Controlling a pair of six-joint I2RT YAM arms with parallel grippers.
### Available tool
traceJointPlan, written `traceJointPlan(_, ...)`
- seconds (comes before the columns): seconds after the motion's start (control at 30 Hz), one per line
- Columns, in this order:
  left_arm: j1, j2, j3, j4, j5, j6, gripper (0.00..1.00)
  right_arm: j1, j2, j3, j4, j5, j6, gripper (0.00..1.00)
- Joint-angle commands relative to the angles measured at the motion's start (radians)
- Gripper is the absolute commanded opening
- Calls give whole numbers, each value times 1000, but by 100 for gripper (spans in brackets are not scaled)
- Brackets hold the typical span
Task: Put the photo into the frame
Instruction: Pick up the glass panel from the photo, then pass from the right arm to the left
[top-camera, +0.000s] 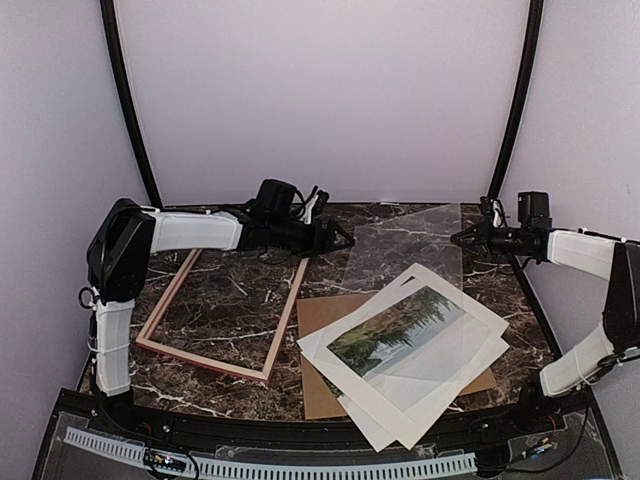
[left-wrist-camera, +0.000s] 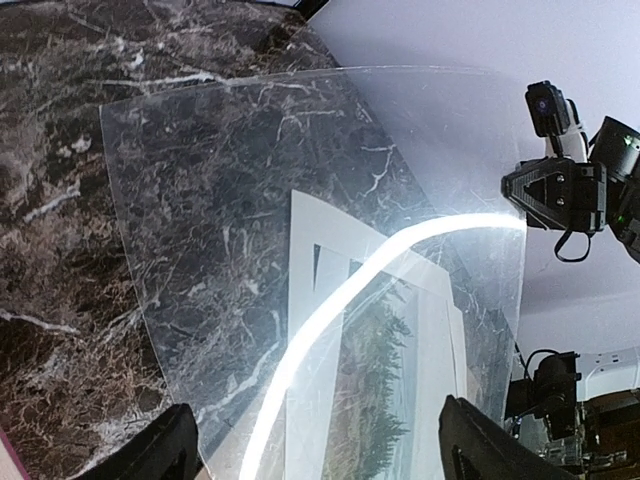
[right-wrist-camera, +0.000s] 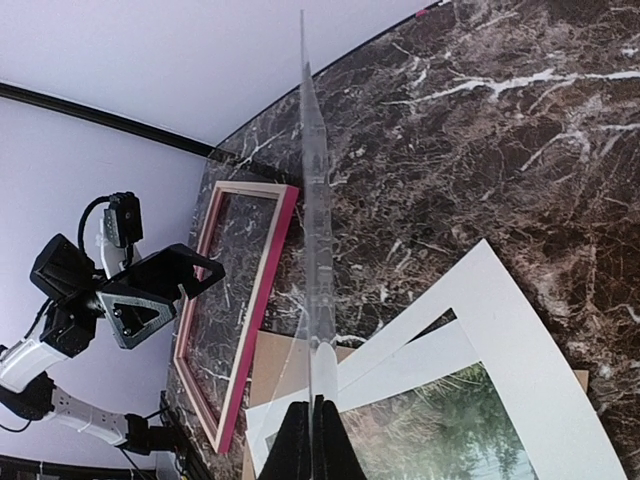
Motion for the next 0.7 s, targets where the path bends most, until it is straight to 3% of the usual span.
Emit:
traceJointPlan(0.0,5,-147,-23,-73,-61,129,87,8,-54,73,44,-67,67,0)
traceJointPlan(0.13,20,-224,-69,-100,-85,190,89,36,-79,171,9,-114,78,0)
traceJointPlan(0.27,56,-275,-121,-69,-14,218,91,92,-111,242,45,-172,130,0)
traceJointPlan(0.37,93,-300,-151,-39,64,210,98,108,-124,281,99,-221,182,0)
traceJointPlan(0.67,135,-302,-175,53,191,247,99,130,-142,347,274,-321,352,0)
